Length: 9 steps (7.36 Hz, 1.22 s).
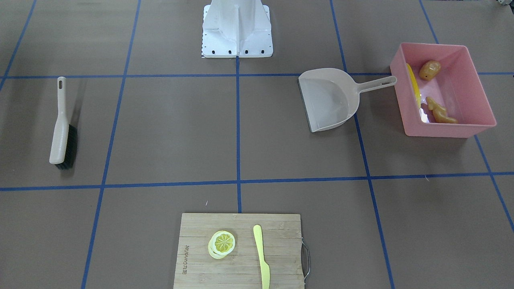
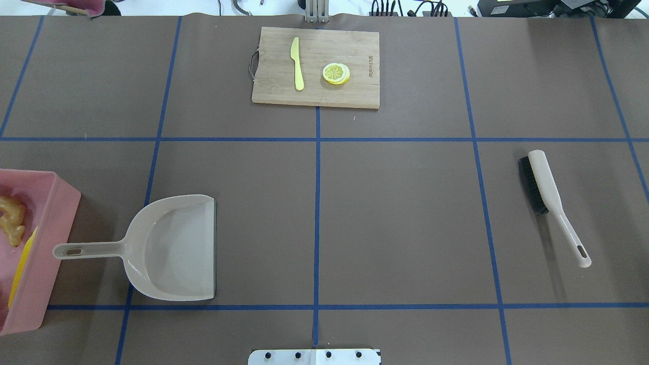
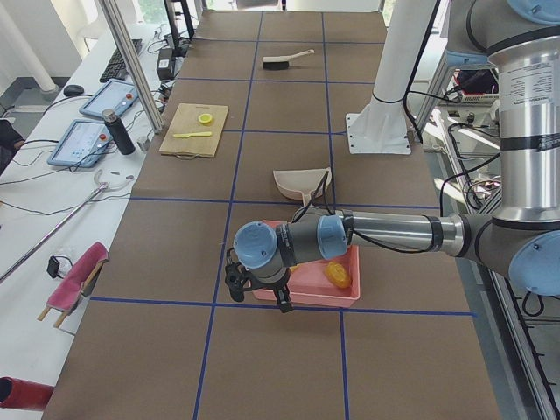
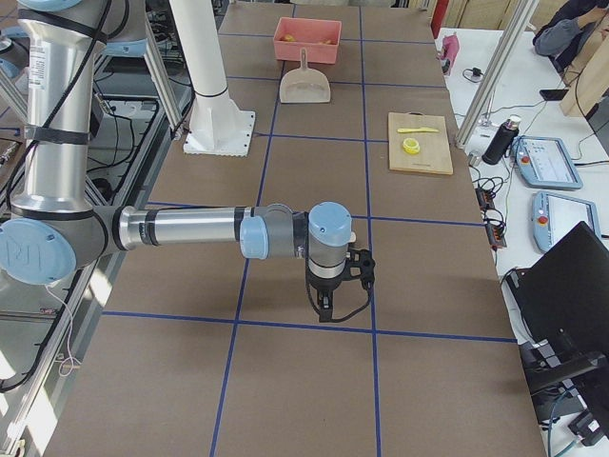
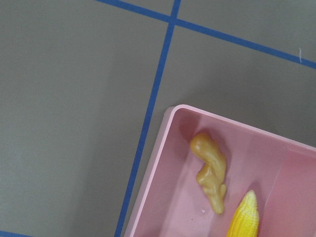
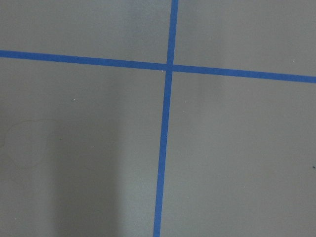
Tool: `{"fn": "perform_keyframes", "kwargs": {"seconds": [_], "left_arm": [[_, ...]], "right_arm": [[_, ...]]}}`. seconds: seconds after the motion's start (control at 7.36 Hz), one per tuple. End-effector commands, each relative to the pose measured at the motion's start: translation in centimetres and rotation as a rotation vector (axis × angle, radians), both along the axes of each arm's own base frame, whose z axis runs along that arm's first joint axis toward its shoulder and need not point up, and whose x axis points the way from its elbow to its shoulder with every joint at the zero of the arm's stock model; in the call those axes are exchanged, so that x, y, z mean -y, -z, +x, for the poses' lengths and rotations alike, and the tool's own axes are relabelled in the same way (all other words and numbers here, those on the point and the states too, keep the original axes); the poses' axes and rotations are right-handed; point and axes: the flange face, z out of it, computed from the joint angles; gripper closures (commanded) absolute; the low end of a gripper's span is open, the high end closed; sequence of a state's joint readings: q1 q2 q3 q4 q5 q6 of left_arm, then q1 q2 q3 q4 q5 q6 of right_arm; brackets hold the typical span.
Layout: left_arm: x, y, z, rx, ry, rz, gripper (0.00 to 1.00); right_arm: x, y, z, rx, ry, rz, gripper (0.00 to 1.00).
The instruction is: Sweep and dump trash into bin
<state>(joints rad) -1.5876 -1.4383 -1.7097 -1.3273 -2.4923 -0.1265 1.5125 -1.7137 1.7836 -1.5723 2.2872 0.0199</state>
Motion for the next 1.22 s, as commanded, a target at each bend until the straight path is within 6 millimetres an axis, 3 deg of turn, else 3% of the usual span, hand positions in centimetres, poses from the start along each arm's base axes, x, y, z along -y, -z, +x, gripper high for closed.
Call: {"fn": "perform_keyframes", "kwargs": {"seconds": [0.0, 0.41, 0.68, 1.09], "left_arm": [[1.4, -2.4, -0.2, 0.016, 0.000, 0.058, 0.02], [2.3, -0.8, -0.6, 0.094, -0.011, 0.105, 0.02], [2.9, 1.0, -0.8, 0.181, 0.065, 0.047, 0.02], [2.7, -0.4, -0.7, 0.179, 0.062, 0.038, 0.02]], "right_arm": [[-0.1, -0.1, 0.0, 0.000, 0.000, -0.002, 0.00], [-0.1, -0.1, 0.0, -0.002, 0.000, -0.002, 0.00], [-0.1, -0.1, 0.0, -0.002, 0.000, -0.002, 0.00], [-0.1, -0.1, 0.0, -0.003, -0.001, -0.003, 0.00]]}}
